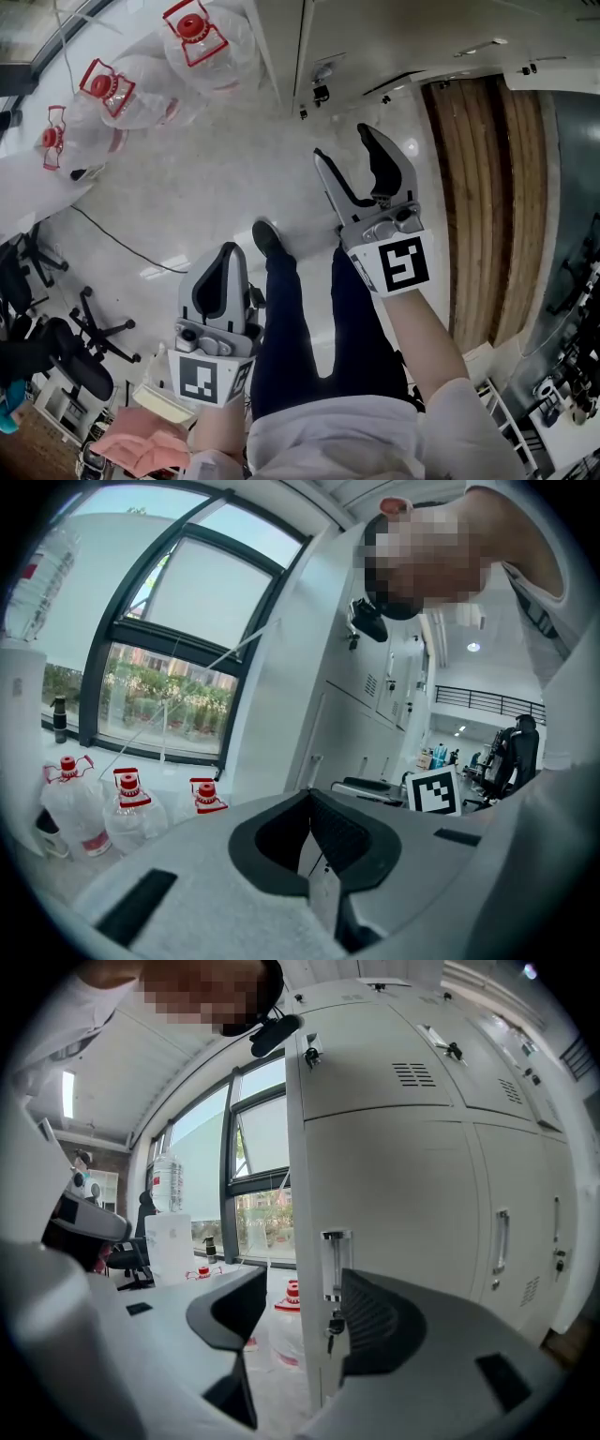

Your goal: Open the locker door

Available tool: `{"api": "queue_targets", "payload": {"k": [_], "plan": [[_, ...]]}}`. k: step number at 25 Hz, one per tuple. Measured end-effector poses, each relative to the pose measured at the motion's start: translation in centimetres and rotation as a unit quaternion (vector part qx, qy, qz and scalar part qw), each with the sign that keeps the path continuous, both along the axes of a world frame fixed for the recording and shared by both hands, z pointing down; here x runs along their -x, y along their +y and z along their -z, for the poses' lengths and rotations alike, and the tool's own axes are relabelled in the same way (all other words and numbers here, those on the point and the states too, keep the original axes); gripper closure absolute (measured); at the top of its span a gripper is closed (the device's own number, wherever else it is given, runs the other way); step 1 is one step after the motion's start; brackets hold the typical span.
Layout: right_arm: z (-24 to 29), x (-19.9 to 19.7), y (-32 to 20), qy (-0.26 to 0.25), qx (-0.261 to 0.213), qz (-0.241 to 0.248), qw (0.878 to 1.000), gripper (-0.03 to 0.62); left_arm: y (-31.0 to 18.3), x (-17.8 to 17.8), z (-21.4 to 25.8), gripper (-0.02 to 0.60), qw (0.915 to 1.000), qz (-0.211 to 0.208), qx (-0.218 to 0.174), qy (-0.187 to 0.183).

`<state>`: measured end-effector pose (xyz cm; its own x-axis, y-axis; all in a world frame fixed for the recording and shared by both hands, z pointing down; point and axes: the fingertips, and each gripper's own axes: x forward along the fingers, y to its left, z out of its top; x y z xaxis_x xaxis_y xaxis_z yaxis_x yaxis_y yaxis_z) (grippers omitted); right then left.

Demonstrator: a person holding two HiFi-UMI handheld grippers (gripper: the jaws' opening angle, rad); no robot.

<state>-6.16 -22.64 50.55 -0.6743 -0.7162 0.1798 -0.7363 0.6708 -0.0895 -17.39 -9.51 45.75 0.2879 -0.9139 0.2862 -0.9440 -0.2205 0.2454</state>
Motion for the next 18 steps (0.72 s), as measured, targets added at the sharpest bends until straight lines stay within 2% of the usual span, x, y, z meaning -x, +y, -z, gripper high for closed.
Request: {"api": "queue_targets", "payload": {"k": [18], "plan": [[-1.2, 4.6, -6.6, 0.055, -0.029, 0.022, 0.998, 0.362, 1.0, 3.4, -0.5, 0.578, 0.9999, 0.011, 0.006, 0.007]]}}
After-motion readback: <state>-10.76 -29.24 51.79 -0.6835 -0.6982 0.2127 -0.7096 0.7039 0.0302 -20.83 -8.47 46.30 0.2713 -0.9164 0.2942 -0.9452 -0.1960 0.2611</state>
